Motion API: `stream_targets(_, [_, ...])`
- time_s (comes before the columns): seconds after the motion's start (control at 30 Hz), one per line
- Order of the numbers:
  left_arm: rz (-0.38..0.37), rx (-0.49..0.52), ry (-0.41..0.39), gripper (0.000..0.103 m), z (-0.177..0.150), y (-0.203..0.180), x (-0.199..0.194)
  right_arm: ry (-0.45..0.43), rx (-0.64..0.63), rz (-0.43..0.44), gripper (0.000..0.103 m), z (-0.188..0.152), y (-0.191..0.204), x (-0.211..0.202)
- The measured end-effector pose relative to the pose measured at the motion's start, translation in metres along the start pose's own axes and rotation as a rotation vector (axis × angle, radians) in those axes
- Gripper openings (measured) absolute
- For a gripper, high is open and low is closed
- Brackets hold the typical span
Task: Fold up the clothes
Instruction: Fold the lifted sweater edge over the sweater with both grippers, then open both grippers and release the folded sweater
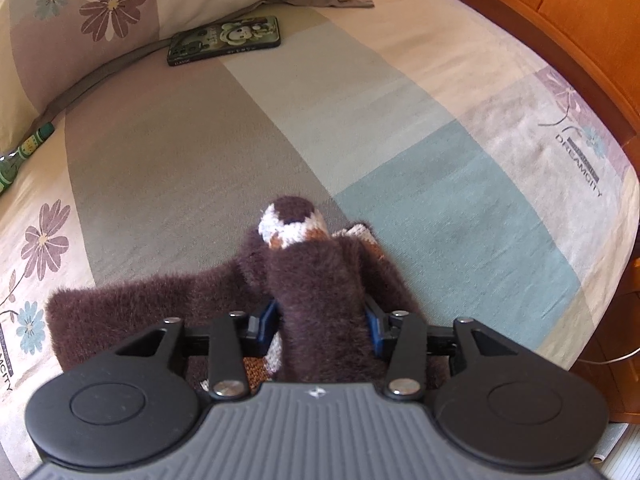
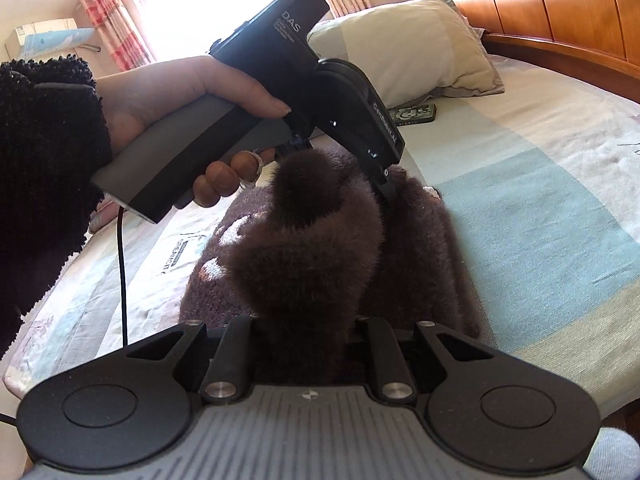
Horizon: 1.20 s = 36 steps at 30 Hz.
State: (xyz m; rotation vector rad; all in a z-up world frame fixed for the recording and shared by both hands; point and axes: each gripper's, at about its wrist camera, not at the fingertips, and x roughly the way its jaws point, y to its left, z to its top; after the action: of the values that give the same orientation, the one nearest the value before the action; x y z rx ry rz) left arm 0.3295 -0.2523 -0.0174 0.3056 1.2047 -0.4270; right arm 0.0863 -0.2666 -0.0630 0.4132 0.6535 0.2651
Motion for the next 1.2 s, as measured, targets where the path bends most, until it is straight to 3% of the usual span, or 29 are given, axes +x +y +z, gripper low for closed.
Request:
stream_targets(0.37, [-0.079, -0.002, -0.091, 0.058, -0.002, 0.014, -0.032, 0.044, 0.108, 0.056, 0.025, -0.001, -0.026, 0.004])
stream_targets(0.6, [-0.133, -0.036, -0.168, 0.067, -0.024, 0.053, -0.066, 0.059, 0.16, 0.096, 0.032, -0.003, -0.041, -0.004])
stream_targets(0.7, [-0.149, -0.05, -0.185, 0.067, -0.043, 0.074, -0.075, 0.056, 0.151, 0.114, 0.044, 0.0, -0.044, -0.012])
stream_targets(0.77, [-0.175, -0.045, -0.195, 0.068, -0.059, 0.081, -0.077, 0.054, 0.145, 0.126, 0.063, 0.001, -0.046, -0.017])
stream_targets(0.8, [-0.19, -0.044, -0.198, 0.068, -0.067, 0.084, -0.078, 0.049, 0.148, 0.136, 0.078, 0.003, -0.048, -0.019])
stream_targets(0.83, [-0.205, -0.042, -0.202, 0.069, -0.076, 0.086, -0.079, 0.043, 0.153, 0.148, 0.081, 0.006, -0.049, -0.021])
stream_targets(0.97, [-0.263, -0.051, -0.218, 0.069, -0.107, 0.095, -0.078, 0.071, 0.221, 0.22, 0.084, 0.021, -0.061, -0.015])
stream_targets(1.2, [-0.384, -0.094, -0.257, 0.071, -0.156, 0.116, -0.079, 0.193, 0.247, 0.199, 0.084, 0.027, -0.067, 0.019])
